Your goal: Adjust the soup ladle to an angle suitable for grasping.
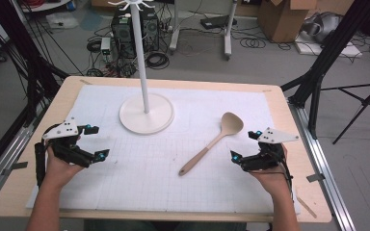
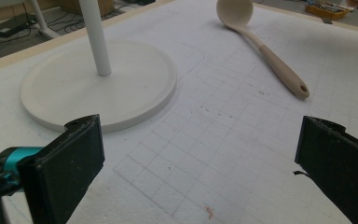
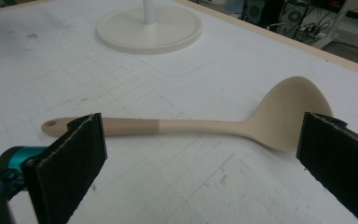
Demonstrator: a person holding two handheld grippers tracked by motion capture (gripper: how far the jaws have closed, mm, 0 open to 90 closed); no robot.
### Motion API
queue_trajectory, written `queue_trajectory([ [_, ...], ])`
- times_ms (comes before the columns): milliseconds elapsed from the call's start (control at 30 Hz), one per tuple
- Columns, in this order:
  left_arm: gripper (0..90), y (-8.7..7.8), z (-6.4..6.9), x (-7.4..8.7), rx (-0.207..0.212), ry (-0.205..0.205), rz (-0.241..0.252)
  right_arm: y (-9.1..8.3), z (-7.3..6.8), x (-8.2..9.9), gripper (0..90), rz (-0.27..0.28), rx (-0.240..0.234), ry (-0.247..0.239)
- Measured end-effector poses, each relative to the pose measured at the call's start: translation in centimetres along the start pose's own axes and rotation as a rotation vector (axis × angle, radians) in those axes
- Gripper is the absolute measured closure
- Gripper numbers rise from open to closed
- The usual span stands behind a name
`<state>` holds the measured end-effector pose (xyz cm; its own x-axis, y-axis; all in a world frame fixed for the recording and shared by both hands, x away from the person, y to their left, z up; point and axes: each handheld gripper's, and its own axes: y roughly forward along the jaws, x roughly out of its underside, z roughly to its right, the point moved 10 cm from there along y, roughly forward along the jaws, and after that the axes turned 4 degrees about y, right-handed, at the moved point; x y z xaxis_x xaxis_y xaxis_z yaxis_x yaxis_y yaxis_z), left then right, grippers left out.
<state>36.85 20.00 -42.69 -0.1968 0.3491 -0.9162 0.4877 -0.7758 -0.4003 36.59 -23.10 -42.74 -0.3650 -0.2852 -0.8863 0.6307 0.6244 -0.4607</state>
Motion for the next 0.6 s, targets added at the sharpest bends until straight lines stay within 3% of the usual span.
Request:
queue_trajectory([
  [600,1.7,0.09,0.56,-0.30,0.006,0.018,-0.001,0.27,-0.22,0.57,0.3,-0.034,0.004,-0.022],
])
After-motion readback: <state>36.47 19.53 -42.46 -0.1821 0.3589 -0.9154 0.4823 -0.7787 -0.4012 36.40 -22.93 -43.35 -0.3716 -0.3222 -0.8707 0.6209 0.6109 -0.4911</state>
